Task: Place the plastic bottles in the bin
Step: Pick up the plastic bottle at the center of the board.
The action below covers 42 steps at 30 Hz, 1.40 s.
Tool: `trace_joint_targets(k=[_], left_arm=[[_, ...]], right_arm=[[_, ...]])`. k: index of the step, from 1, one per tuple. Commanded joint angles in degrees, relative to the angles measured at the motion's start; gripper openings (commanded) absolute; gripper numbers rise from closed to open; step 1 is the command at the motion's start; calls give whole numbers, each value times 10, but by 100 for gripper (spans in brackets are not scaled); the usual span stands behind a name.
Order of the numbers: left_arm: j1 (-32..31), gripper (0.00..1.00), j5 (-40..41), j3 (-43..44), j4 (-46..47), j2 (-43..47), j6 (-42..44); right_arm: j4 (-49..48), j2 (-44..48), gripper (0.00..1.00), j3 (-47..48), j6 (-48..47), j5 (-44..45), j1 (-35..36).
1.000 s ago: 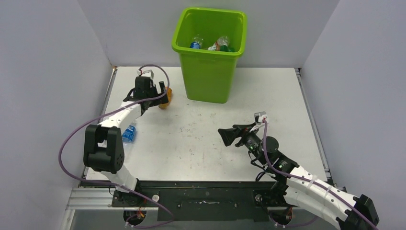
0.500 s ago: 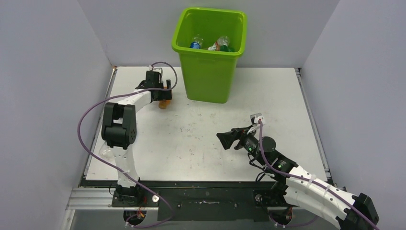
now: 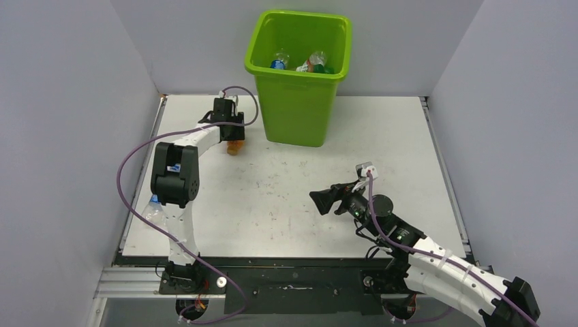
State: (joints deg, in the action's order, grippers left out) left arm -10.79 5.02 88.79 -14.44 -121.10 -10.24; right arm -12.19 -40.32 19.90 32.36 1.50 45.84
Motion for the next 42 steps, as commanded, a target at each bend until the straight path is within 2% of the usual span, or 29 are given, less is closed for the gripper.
trace_joint_targets(k=[1,6,10,15,18,21,23,29,35,42], left_arm=[[3,51,-13,9,-1,6,0],[2,30,-11,1,-2,13,-2],[5,18,-8,-46,27,65,-27],[11,9,-2,-168,83,229,-113],[9,0,0,-287,174,370,-193],[-7,0,-4,-381,202,493,-260],[-41,0,-2,-435,216,577,-300],[-191,0,78,-621,335,757,-415],[-281,0,156,-729,446,843,-494],[-330,0,193,-752,458,885,-502]], right_arm=[[-2,24,93,23,-3,8,4],[15,32,93,31,-12,14,5],[28,27,92,49,-26,13,4],[19,1,92,69,-34,-5,5],[-11,-17,92,73,-23,-29,5],[-65,-43,92,67,-2,-68,8],[-97,-66,92,64,10,-86,17],[-192,-147,91,62,30,-65,92],[-259,-220,91,77,17,11,181],[-296,-280,92,93,35,50,197]])
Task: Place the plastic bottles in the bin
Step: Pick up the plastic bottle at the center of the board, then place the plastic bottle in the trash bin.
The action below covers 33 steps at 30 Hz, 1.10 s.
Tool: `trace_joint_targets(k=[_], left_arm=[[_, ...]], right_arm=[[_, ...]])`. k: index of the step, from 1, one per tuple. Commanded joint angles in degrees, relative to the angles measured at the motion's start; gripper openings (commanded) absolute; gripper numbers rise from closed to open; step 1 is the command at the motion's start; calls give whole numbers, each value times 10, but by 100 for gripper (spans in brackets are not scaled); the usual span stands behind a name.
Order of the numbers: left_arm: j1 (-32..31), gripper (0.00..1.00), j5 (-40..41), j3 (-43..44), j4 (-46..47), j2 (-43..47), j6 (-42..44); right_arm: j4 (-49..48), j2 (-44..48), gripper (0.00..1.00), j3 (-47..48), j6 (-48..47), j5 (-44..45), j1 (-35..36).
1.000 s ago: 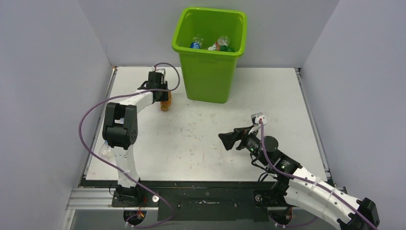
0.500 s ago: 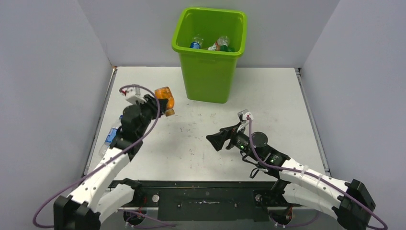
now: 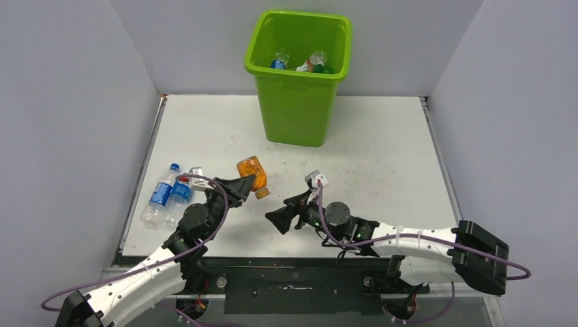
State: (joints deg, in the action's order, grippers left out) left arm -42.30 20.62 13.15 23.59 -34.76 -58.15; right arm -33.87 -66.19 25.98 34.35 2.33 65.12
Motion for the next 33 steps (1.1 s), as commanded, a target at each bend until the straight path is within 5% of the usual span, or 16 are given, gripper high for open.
trace_joint_targets(k=[1,14,18,30,31,33], left_arm=[[-17,0,37,4,76,25,-23],[-22,0,13,-2,75,36,-25],[-23,0,12,-3,68,47,-18],[-24,0,-31,2,74,29,-26],[-24,9,-37,6,68,29,-25],[-24,55,-40,18,37,36,-23]], right_arm=[[-85,-28,93,35,18,43,4],[-82,-113,99,124,3,21,-5],[-66,-144,72,144,22,-18,-29],[-103,-140,24,129,5,-61,-38],[-99,-135,17,129,1,-66,-39],[-69,-117,6,131,-9,-73,-42]])
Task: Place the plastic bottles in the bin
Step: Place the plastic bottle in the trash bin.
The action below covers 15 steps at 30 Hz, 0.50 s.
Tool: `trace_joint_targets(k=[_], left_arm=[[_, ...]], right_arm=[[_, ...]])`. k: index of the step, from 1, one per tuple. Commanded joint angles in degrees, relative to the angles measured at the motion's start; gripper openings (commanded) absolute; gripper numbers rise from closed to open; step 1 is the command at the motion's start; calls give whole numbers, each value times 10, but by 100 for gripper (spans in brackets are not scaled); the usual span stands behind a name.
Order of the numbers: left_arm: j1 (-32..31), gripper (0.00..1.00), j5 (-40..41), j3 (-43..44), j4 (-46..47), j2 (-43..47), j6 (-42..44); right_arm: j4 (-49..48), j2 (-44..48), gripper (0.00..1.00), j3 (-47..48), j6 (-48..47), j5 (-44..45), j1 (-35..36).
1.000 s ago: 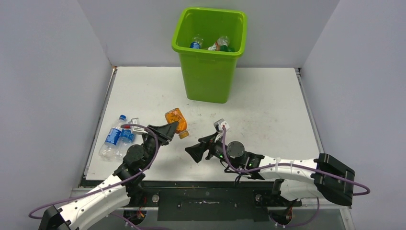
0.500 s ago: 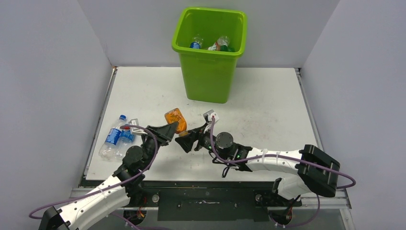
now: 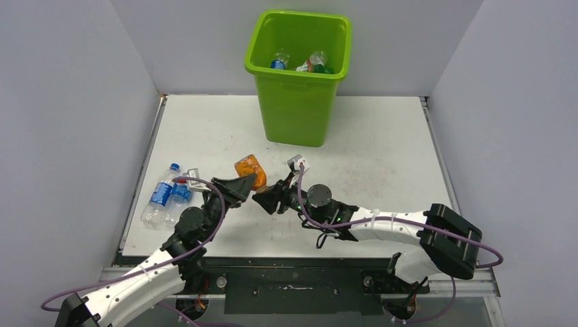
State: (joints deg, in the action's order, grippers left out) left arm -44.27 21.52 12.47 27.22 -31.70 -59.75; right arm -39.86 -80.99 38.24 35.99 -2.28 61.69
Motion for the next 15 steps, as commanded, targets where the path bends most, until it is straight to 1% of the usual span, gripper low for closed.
trace_joint_targets(k=[1,2,4,6,8,9,10,11,13,15], left_arm=[[-5,94,-44,30,-17,12,1],[-4,97,-34,36,-36,23,14],[-3,96,-6,52,-85,53,58],[-3,96,14,68,-122,86,124],[-3,96,15,81,-124,117,205],[-2,96,-5,86,-112,125,261],[-2,96,-33,96,-107,128,316],[-2,96,-73,115,-118,123,378],[-3,96,-170,173,-181,88,490],[-5,96,-254,249,-277,36,578]], right_arm=[[6,44,5,7,-30,-41,-14],[27,61,5,5,-34,-59,-22],[101,106,5,12,-52,-86,-38],[214,163,5,35,-84,-97,-49],[343,202,5,70,-122,-101,-58],[432,216,5,89,-144,-101,-62],[468,227,5,106,-153,-101,-63],[540,234,5,125,-169,-101,-64],[635,234,5,162,-184,-103,-64],[706,229,5,190,-192,-108,-65]])
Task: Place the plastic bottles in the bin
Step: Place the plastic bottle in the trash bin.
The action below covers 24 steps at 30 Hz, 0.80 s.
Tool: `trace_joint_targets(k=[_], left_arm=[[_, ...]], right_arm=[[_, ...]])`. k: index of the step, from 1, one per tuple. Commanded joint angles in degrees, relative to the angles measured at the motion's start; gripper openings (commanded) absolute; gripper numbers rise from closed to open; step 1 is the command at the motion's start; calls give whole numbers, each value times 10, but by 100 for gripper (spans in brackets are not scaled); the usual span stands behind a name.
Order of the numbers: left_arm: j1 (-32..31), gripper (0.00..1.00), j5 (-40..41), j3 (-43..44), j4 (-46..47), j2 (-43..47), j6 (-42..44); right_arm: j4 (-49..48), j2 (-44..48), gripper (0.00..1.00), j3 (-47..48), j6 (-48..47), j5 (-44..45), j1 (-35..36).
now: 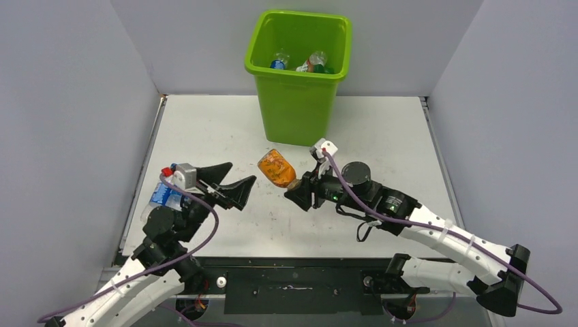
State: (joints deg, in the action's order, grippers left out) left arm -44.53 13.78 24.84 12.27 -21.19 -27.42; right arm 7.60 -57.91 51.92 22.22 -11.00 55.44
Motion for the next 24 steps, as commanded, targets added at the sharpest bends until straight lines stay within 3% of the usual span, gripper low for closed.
trace_joint_targets(k=[1,5,9,14,20,24], left_arm=[[-4,96,-208,152,-179,-95,299],[-54,96,-246,189,-257,-134,435],[-122,96,-193,209,-320,-139,597],[-188,96,-124,259,-413,-204,682],[-308,96,33,177,-311,-233,783],[-321,96,62,127,-192,-237,837]], right_arm=[[255,-3,5,63,-56,-23,-2],[311,-5,5,85,-56,-31,-2],[357,-16,5,113,-68,-32,-2],[386,-37,5,157,-71,-48,-3],[382,-57,5,188,-45,-88,-3],[378,-61,5,190,-36,-100,-2]])
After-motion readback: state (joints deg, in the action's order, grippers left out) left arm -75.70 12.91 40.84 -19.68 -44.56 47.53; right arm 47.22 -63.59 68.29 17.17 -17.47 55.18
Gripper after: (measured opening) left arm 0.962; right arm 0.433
